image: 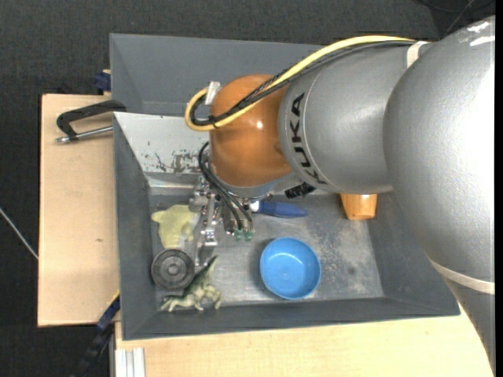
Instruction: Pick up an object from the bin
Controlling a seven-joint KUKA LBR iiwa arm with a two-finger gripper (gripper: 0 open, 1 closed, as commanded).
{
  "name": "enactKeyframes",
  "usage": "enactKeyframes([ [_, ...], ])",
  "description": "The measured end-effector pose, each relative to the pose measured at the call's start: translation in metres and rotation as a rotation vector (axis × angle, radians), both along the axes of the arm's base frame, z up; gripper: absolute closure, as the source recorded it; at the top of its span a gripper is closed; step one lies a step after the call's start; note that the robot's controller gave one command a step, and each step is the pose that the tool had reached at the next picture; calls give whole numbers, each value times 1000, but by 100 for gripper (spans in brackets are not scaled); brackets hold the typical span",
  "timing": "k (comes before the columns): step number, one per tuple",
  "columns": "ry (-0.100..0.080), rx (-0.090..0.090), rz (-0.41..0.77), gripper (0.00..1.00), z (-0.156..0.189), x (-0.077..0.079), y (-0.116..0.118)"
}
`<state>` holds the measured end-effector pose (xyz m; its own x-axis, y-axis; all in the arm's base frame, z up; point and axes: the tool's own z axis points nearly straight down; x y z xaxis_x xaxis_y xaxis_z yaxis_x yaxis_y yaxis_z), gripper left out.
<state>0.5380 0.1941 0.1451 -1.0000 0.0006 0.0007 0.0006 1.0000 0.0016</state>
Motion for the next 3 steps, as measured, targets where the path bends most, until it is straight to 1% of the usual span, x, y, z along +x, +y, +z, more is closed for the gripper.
enactKeyframes([
  [1,-6,-3,-46,0,-61,-10,34],
  [2,-9,1,-49,100,-59,-9,34],
  [3,-14,5,-28,100,70,0,29],
])
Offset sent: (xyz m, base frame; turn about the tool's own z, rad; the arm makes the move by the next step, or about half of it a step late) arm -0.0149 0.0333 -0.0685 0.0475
